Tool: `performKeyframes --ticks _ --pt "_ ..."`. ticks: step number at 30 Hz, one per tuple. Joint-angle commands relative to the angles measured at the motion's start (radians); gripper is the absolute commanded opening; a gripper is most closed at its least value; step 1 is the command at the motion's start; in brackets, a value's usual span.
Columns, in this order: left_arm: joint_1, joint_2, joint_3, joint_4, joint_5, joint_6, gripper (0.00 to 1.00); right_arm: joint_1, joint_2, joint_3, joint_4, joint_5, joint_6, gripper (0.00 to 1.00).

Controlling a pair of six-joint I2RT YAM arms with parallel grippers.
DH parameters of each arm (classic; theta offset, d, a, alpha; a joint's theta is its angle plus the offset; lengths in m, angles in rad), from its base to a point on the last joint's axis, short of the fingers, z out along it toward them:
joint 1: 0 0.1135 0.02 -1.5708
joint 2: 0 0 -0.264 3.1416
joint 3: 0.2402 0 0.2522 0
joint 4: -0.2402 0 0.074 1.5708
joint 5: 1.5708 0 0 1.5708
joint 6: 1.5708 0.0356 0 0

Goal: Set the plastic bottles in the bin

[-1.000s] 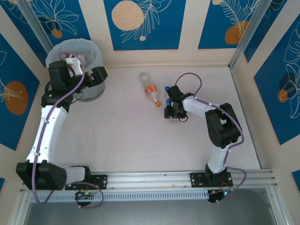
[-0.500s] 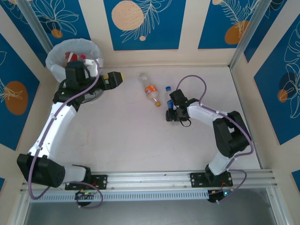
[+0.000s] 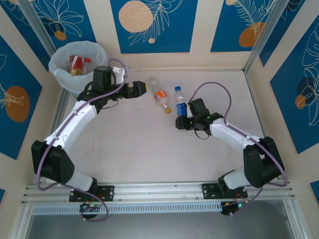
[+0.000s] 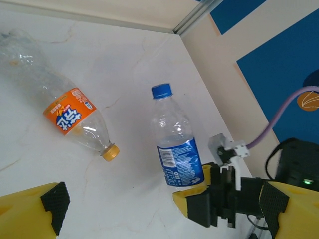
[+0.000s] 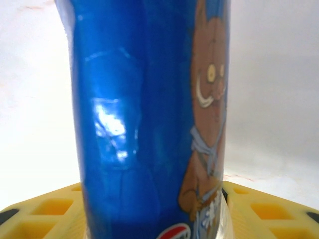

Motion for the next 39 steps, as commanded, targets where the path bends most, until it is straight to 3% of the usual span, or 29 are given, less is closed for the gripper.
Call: performKeyframes --ticks 1,6,19,33,39 --pt "-0.026 0.028 0.043 0.054 0.013 -0.029 0.99 0.010 -0.049 -0.024 0.117 -0.132 0.002 0.38" --pt "-0.047 0.074 0.063 0.088 0.075 -0.061 0.99 0.022 -0.051 -0.021 0.174 -0.239 0.001 0.38" --pt "-0.083 0.166 0.122 0.100 0.097 -0.081 0.99 0.091 0.017 0.051 0.276 -0.335 0.003 0.38" --pt "-0.084 0.213 0.183 0.001 -0.056 -0.030 0.96 0.157 0.091 0.116 0.380 -0.384 0.005 0.38" --pt "-0.084 0.237 0.219 -0.010 -0.066 -0.013 0.82 0.176 0.113 0.144 0.382 -0.399 -0.009 0.38"
